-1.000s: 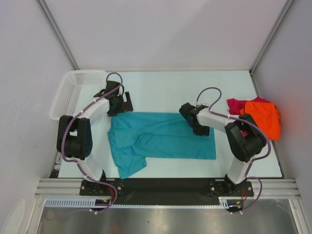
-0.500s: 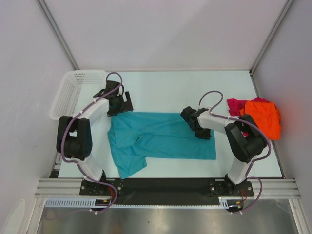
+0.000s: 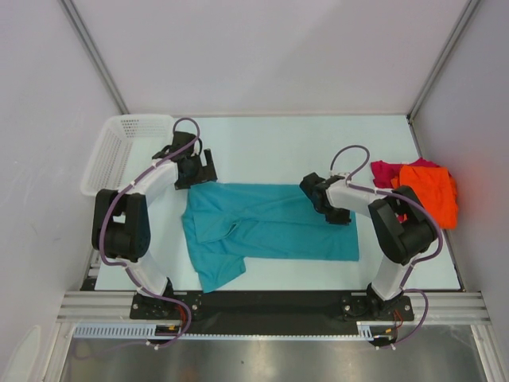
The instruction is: Fold and stack the t-shirts
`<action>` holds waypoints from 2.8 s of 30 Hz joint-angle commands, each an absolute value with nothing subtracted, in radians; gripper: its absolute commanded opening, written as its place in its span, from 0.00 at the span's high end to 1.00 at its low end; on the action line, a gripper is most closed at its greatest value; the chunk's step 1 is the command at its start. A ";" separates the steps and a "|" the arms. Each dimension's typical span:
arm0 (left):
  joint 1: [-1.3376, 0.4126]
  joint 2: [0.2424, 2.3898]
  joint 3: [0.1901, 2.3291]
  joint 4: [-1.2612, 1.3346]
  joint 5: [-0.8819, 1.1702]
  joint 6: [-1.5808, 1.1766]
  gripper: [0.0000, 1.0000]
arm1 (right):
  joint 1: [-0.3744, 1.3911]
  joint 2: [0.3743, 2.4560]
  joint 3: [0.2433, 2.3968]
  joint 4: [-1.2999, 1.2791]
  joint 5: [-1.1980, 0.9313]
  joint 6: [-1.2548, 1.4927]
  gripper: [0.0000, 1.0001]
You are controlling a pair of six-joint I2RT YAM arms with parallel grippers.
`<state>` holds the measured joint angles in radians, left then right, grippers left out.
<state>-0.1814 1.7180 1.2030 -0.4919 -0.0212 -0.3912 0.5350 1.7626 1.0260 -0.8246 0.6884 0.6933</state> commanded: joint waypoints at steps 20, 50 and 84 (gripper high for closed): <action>-0.189 1.678 1.201 -0.471 -0.011 -0.373 0.00 | 0.512 1.806 1.189 -0.965 1.015 0.709 1.00; -0.190 1.661 1.216 -0.495 -0.009 -0.373 0.01 | 0.489 2.023 1.433 -0.888 0.890 0.551 0.67; -0.184 1.979 1.302 -0.431 -0.037 -0.558 0.06 | 0.413 2.336 1.859 -0.847 0.804 0.382 0.68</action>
